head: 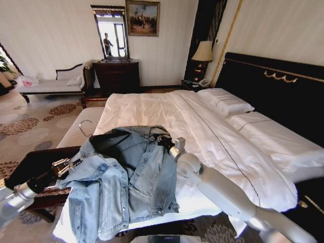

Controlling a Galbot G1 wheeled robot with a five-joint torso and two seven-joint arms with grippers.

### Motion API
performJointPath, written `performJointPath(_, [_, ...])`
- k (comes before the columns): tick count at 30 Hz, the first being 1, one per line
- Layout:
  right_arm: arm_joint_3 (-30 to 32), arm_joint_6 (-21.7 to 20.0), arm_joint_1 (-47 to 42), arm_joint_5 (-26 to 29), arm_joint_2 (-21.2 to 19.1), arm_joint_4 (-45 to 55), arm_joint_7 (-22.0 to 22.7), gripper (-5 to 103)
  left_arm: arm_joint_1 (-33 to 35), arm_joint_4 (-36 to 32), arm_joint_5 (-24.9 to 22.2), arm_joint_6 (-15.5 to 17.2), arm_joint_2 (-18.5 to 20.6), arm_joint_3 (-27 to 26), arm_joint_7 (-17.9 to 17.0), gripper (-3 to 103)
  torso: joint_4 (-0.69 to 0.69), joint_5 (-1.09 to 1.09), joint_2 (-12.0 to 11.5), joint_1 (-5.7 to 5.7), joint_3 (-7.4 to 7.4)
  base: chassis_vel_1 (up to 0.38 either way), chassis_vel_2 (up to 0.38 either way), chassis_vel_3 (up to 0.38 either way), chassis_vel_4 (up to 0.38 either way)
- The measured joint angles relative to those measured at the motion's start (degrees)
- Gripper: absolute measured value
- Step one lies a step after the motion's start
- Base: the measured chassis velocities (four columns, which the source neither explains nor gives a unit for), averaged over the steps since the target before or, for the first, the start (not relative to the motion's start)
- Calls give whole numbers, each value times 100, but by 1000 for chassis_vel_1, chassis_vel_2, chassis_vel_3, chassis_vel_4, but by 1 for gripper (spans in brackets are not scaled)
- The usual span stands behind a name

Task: Pick up the clothes from the bed and hang them on the clothes hanger.

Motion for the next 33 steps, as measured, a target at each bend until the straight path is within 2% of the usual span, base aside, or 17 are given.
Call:
performJointPath(12, [20,-92,5,160,87,-75,137,4,261,-650,-67,120,-34,0,76,18,3,-1,0,0,0,0,0,0,0])
performJointPath(23, [120,-83,-346,5,-105,178,127,4,357,-536,-216,63,43,-184,95,18,-1,0,0,0,0,0,0,0,0])
performJointPath(27, [82,-83,-19,185,-37,139,233,4,442,-729,9,70,-97,-4,203,18,3,0,0,0,0,0,0,0,0])
performJointPath(33, [84,-104,88,390,-120,349,180,4,443,-849,90,104,-161,78,209,18,0,0,0,0,0,0,0,0,0])
